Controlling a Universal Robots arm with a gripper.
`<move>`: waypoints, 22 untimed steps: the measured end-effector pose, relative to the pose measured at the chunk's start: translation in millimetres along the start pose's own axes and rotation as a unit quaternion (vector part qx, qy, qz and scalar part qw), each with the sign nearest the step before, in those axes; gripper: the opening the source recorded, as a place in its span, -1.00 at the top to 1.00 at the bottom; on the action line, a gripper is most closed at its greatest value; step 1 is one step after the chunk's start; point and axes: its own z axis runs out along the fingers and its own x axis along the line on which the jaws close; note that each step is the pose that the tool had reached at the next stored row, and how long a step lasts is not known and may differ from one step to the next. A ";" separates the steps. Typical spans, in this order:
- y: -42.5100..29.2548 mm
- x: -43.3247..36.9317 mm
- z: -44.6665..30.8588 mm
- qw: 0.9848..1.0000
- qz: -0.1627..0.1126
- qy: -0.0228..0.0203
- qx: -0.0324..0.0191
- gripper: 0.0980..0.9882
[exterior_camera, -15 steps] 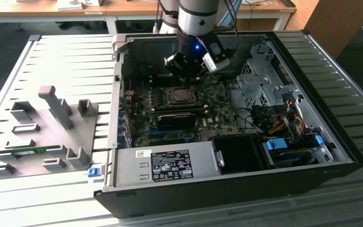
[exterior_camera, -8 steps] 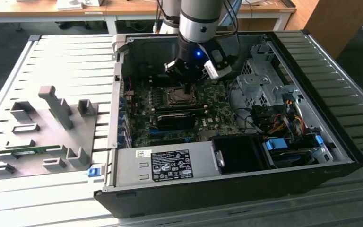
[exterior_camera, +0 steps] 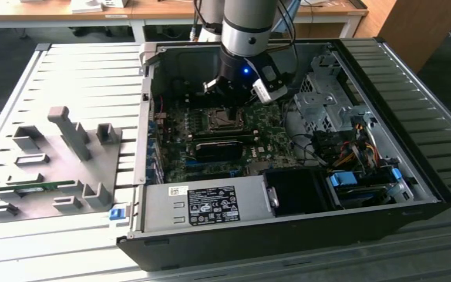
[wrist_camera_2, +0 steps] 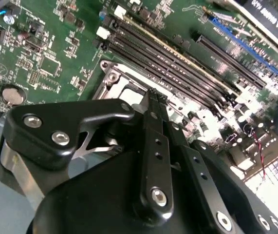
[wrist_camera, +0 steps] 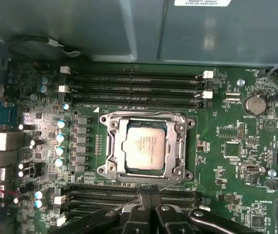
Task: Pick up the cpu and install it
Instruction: 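Install the second cpu locking lever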
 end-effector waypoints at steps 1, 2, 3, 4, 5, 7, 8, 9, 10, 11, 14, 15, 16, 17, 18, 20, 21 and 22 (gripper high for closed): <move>-0.1 0.0 0.0 1.000 0.000 0.000 0.000 0.98; -0.4 0.1 0.1 1.000 0.000 0.000 0.000 0.98; -0.6 0.1 0.1 1.000 0.000 0.000 0.000 0.98; -0.7 0.1 0.2 1.000 0.000 0.000 0.000 0.98; -0.8 0.0 0.2 1.000 0.000 0.000 0.000 0.98; -1.6 0.0 0.2 1.000 0.000 0.000 0.000 0.98; -2.2 0.0 0.1 1.000 0.000 0.000 0.000 0.98; -2.9 0.1 0.2 1.000 0.000 0.000 0.000 0.98; -3.4 0.2 0.2 1.000 0.000 0.000 0.000 0.98; -3.9 0.5 0.2 1.000 0.000 0.000 0.000 0.98; -4.6 2.7 0.7 1.000 0.000 0.000 0.000 0.98; -4.7 3.2 0.7 1.000 0.000 0.000 0.000 0.98; -4.8 3.5 0.7 1.000 0.000 0.000 0.000 0.98; -4.9 3.6 0.8 1.000 0.000 0.000 0.000 0.98; -4.9 3.6 0.9 1.000 0.000 0.000 0.000 0.98; -5.0 3.6 1.3 1.000 0.000 0.000 0.000 0.98; -5.2 3.7 1.6 1.000 0.000 0.000 0.000 0.98; -5.6 3.6 2.1 1.000 0.000 0.000 0.000 0.98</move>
